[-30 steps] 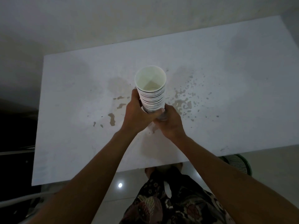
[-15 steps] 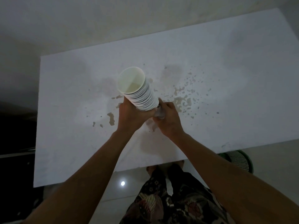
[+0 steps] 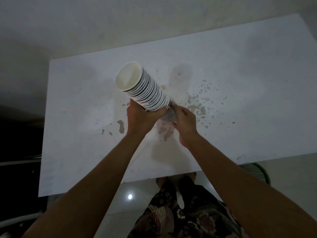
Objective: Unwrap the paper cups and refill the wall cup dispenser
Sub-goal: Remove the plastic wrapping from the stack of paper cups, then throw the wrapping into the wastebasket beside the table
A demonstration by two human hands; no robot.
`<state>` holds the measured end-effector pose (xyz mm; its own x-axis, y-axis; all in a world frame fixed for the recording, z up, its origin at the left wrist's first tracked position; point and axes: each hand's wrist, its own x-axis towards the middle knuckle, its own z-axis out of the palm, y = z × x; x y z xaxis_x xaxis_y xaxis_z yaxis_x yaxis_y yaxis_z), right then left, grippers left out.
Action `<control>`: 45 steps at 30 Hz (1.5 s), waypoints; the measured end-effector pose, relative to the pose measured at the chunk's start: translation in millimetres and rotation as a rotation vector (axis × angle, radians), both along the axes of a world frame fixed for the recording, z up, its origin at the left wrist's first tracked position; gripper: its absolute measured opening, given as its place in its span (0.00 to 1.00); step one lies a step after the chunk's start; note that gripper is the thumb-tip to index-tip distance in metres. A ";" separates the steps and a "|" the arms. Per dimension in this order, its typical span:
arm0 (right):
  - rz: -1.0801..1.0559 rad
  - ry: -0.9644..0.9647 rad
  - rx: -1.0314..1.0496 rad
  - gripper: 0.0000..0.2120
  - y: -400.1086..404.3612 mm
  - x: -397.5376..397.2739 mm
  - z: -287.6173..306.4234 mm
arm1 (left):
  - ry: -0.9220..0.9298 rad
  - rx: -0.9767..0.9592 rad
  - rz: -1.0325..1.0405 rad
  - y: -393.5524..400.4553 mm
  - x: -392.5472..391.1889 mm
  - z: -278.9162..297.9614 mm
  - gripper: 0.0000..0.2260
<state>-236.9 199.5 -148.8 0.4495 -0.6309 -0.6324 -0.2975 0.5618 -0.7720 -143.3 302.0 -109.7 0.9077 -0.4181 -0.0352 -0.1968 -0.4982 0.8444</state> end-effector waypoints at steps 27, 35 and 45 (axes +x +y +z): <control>-0.120 0.261 -0.499 0.10 -51.9 -59.9 6.2 | 0.125 -0.070 -0.026 -45.9 -13.2 -27.8 0.37; -0.064 0.137 -0.539 0.10 -54.6 -67.3 15.3 | 0.265 0.220 0.096 -34.8 -35.5 -19.5 0.37; 0.019 0.070 -0.659 0.10 -31.4 -120.0 17.5 | 0.987 -0.234 0.055 -46.3 -125.3 3.5 0.22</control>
<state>-356.9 168.1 -131.3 0.4362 -0.8881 -0.1450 -0.3650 -0.0274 -0.9306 -268.7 255.7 -106.1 0.5362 -0.4687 -0.7020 0.6592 -0.2869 0.6951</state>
